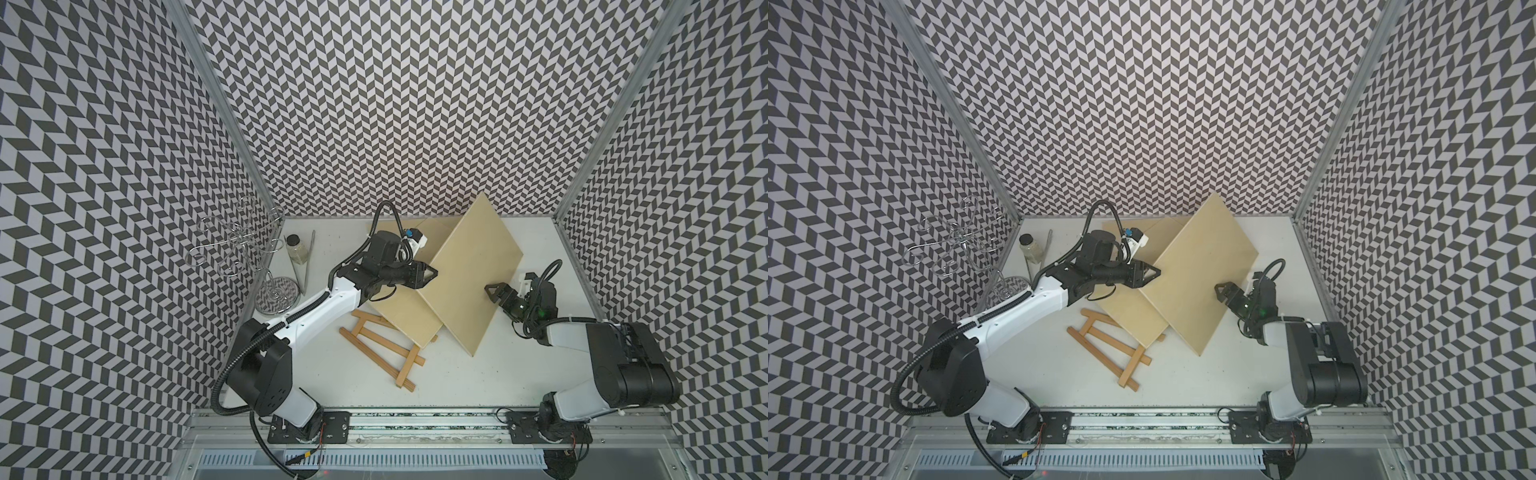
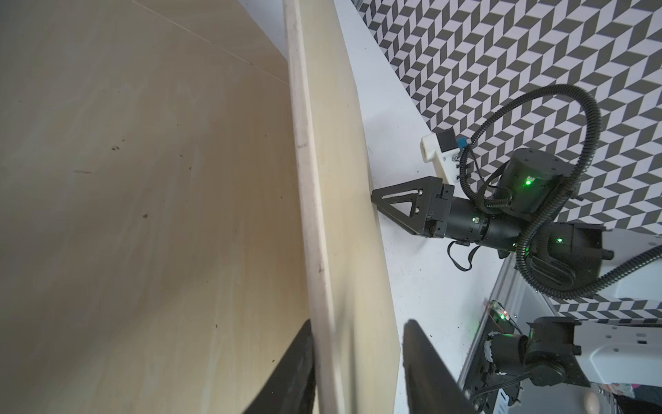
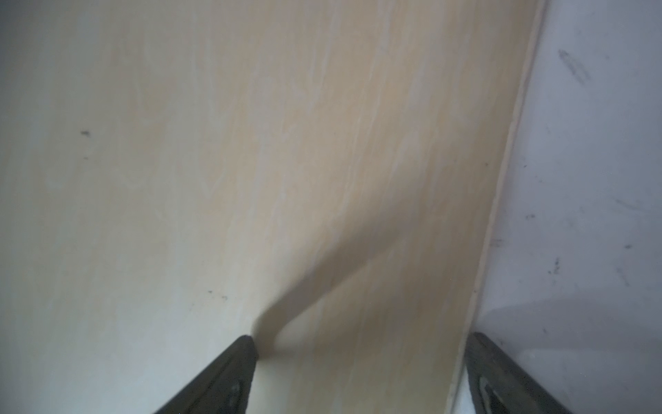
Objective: Assemble the easel
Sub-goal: Pick up the drawing board.
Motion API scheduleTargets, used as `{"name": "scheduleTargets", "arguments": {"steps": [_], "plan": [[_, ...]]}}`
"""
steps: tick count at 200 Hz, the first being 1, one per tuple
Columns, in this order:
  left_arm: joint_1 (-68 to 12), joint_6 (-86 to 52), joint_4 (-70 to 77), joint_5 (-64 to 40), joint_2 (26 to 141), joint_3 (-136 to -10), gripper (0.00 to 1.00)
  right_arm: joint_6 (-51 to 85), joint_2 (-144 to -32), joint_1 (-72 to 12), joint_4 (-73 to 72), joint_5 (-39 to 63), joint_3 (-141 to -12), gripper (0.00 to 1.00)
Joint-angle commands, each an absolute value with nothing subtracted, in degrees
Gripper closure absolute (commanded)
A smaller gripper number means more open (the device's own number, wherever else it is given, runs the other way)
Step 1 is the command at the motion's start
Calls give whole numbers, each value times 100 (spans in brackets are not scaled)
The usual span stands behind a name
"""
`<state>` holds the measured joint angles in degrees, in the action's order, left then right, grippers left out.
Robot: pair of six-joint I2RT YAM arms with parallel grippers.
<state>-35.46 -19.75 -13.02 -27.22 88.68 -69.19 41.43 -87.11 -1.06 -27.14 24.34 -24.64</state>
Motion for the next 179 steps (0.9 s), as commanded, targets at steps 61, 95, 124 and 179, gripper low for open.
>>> {"name": "scheduleTargets", "arguments": {"steps": [61,95,124,179], "plan": [[-4160,-1379,-1807,-3513,9408,-8006,66,4108,-8698,-687,-3371,2862,-2232,10],[-4168,-1480,-2537,-3014,9702,-8538,80,3900,-8481,-915,-3217,2629,-2284,10],[-4205,-1447,-3041,-2656,9778,-8857,88,3698,-8187,-1036,-2934,2350,-2354,10],[-4318,-1707,-2876,-2163,9533,-9084,100,3484,-7265,-1107,-2269,1941,-2389,10]]}}
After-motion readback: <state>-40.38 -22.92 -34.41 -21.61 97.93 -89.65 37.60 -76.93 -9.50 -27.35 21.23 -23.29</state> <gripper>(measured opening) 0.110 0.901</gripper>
